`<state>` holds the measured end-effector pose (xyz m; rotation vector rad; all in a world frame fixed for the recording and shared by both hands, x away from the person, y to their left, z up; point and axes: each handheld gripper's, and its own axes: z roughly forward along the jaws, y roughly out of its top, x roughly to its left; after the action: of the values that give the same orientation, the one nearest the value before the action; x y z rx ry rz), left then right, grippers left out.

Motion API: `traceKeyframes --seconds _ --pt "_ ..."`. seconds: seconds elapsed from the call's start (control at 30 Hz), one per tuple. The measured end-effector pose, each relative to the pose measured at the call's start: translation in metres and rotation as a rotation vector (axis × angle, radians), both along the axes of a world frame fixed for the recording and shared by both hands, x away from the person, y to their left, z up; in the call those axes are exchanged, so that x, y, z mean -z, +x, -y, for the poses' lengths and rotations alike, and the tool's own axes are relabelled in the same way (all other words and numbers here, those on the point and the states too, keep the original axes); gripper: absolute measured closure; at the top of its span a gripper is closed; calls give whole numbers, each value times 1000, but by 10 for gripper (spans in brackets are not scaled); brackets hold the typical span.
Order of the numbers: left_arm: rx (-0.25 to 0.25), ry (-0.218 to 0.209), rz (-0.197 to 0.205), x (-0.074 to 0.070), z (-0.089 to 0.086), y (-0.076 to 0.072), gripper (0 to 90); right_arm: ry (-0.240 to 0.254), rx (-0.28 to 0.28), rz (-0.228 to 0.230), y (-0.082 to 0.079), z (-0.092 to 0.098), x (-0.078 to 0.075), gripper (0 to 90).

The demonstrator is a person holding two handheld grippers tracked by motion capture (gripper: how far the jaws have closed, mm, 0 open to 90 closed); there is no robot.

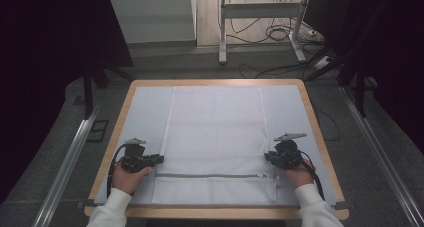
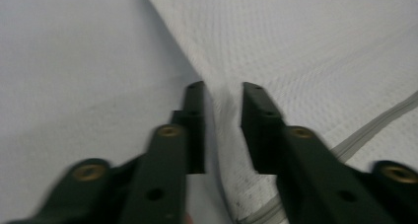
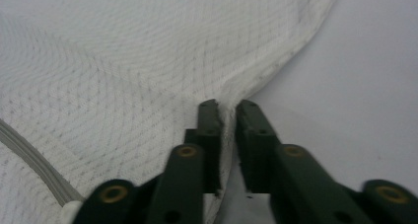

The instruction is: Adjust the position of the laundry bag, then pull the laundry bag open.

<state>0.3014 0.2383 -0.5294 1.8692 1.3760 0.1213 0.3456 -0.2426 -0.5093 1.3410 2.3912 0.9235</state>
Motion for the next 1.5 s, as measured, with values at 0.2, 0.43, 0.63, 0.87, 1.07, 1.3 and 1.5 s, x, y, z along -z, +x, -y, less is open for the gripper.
traceKeyframes --seconds 0.2,0.43,0.63,0.87,1.07,1.3,1.5 --pt "-17 4 120 -20 7 -7 400 43 24 71 0 4 -8 367" --pt "29 16 138 -31 29 -11 318 67 25 118 -4 8 -14 304" --pt "54 17 124 -35 42 -11 314 83 22 120 -4 13 -14 294" --pt "80 2 130 -41 60 -12 322 77 30 118 -3 15 -14 294" --pt "108 1 126 -42 73 -11 322 72 31 120 -3 16 -14 295" --pt "145 -5 111 -41 88 -10 323 69 37 129 -3 18 -14 295" --pt "153 -3 118 -43 95 -10 339 56 35 156 -3 17 -15 305"
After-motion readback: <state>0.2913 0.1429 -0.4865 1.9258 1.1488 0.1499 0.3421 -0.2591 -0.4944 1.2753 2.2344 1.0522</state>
